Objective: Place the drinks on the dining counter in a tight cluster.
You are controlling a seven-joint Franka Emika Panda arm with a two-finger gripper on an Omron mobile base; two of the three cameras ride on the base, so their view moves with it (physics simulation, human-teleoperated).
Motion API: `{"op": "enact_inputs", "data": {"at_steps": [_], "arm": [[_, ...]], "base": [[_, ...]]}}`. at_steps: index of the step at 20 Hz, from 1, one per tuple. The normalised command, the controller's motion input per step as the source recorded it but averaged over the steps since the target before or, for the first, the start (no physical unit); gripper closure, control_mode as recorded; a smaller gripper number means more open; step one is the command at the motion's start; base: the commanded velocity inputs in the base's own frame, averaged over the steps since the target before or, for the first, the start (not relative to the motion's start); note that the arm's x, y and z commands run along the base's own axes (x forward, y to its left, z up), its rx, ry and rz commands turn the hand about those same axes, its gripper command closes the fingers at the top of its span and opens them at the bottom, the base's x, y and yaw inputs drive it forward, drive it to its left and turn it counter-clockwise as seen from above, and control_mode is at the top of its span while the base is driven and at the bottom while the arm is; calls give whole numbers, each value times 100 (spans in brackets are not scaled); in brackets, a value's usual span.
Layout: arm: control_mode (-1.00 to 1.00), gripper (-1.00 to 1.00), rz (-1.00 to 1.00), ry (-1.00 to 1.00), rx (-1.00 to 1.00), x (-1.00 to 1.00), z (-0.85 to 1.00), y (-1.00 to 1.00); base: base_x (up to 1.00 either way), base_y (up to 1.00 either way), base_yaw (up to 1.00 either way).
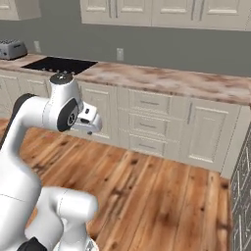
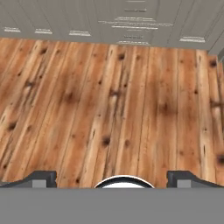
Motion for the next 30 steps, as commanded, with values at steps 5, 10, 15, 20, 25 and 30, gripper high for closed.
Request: {"op": "enact_inputs", "data": {"at_steps": [5,10,15,20,25,30], "arm": [[100,-100,0,0,0,0,0,0],[100,-100,0,0,0,0,0,0],[100,-100,0,0,0,0,0,0],[100,-100,0,0,0,0,0,0],[100,-100,0,0,0,0,0,0],[100,-100,0,0,0,0,0,0]], "base": [[77,-18,-60],[29,0,-79],[13,0,-87],[81,60,-60],[100,91,-53],[100,96,-55]]}}
